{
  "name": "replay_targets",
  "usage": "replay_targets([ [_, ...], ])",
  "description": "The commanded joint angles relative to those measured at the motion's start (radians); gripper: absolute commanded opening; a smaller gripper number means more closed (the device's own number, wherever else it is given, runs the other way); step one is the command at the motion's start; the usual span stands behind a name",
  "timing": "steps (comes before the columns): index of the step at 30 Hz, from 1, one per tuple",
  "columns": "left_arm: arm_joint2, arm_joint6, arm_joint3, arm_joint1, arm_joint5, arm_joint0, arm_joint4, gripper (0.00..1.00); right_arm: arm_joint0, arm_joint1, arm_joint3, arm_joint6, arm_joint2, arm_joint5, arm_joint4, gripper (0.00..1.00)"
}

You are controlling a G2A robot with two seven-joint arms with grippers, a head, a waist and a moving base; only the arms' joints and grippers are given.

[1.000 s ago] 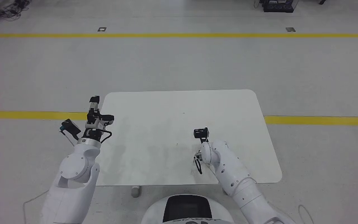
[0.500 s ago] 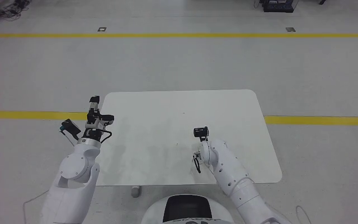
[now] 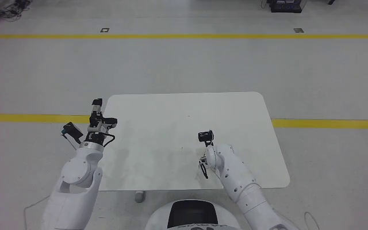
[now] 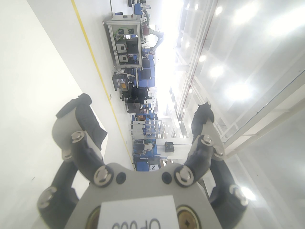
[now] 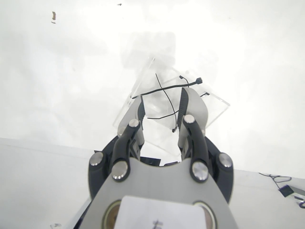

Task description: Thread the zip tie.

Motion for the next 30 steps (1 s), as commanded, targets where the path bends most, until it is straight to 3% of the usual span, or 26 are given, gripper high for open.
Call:
replay_targets([
  [1,0.0,0.0,0.0,0.0,0.0,0.0,0.0,1.0,0.005,0.0,0.009,-0.004,-0.001,-0.001,0.001,0.39],
  [8,0.0,0.0,0.0,0.0,0.0,0.0,0.0,1.0,0.03,-0.001,0.064,-0.011,-0.007,-0.004,0.01,0.3],
  [13,0.0,0.0,0.0,0.0,0.0,0.0,0.0,1.0,0.048,-0.003,0.103,-0.02,-0.015,0.003,0.019,0.18],
  [15,0.0,0.0,0.0,0.0,0.0,0.0,0.0,1.0,0.052,-0.004,0.111,-0.021,-0.018,0.007,0.021,0.12],
  [16,0.0,0.0,0.0,0.0,0.0,0.0,0.0,1.0,0.054,-0.004,0.113,-0.02,-0.019,0.009,0.021,0.0],
  [22,0.0,0.0,0.0,0.0,0.0,0.0,0.0,1.0,0.046,-0.002,0.074,-0.002,-0.023,0.017,0.013,0.0],
  [30,0.0,0.0,0.0,0.0,0.0,0.0,0.0,1.0,-0.002,0.011,-0.062,0.046,-0.003,-0.006,0.005,0.0],
])
